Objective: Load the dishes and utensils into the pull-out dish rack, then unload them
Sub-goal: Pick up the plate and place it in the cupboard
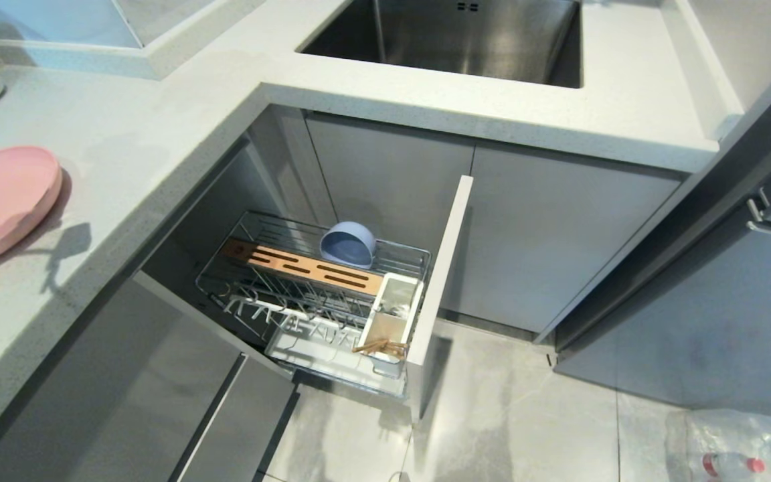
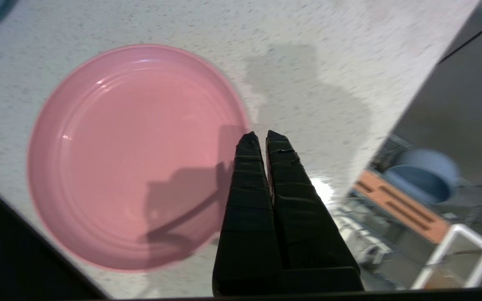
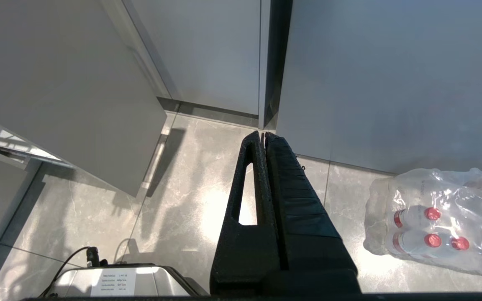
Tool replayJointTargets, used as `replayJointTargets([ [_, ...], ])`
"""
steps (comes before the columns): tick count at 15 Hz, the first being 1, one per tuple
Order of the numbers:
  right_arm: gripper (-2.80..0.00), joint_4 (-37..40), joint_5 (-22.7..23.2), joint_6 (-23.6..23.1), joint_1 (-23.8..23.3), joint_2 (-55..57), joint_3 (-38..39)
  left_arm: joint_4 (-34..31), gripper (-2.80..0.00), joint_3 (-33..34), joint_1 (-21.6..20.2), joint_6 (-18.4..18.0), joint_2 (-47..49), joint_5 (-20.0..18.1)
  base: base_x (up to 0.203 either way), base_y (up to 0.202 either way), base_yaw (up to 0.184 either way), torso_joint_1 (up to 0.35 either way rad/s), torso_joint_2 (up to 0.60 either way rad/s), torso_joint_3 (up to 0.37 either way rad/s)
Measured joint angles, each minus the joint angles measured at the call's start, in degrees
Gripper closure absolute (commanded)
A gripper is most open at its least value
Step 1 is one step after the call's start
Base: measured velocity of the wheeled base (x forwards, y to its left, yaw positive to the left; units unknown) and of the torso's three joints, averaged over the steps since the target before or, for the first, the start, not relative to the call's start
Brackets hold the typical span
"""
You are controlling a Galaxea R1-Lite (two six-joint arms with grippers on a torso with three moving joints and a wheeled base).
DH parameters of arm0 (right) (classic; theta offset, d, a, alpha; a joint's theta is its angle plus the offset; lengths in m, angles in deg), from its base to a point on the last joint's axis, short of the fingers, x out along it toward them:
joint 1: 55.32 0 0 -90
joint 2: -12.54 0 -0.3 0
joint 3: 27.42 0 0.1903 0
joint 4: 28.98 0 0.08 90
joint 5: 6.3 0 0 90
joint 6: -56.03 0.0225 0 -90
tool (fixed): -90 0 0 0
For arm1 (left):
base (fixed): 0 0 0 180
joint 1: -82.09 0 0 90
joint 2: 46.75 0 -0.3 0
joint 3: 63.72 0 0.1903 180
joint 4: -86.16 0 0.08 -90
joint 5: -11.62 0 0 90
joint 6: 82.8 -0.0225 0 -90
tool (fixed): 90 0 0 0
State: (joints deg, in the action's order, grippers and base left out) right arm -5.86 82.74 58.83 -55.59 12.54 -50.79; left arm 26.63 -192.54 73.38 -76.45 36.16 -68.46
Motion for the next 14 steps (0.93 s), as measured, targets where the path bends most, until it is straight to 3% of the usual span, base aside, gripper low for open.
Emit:
replayJointTargets([
  [2, 0.00, 0.00, 0.00, 0.00, 0.00, 0.00, 0.00, 2.68, 0.00, 2.61, -1.87, -2.62, -0.06, -0.09, 0.000, 0.000, 0.000, 0.000, 0.00, 0.000],
  [7, 0.00, 0.01, 0.00, 0.00, 0.00, 0.00, 0.00, 3.52, 0.00, 4.11, -4.47, -3.82, 1.81, -0.57, 0.000, 0.000, 0.000, 0.000, 0.00, 0.000],
  [8, 0.00, 0.00, 0.00, 0.00, 0.00, 0.00, 0.00, 3.50, -2.80, 4.14, -5.11, -3.92, 2.53, -0.87, 0.000, 0.000, 0.000, 0.000, 0.00, 0.000],
  [14, 0.00, 0.00, 0.00, 0.00, 0.00, 0.00, 0.00, 3.53, -2.80, 3.81, -6.11, -4.02, 7.01, -3.47, 0.000, 0.000, 0.000, 0.000, 0.00, 0.000],
])
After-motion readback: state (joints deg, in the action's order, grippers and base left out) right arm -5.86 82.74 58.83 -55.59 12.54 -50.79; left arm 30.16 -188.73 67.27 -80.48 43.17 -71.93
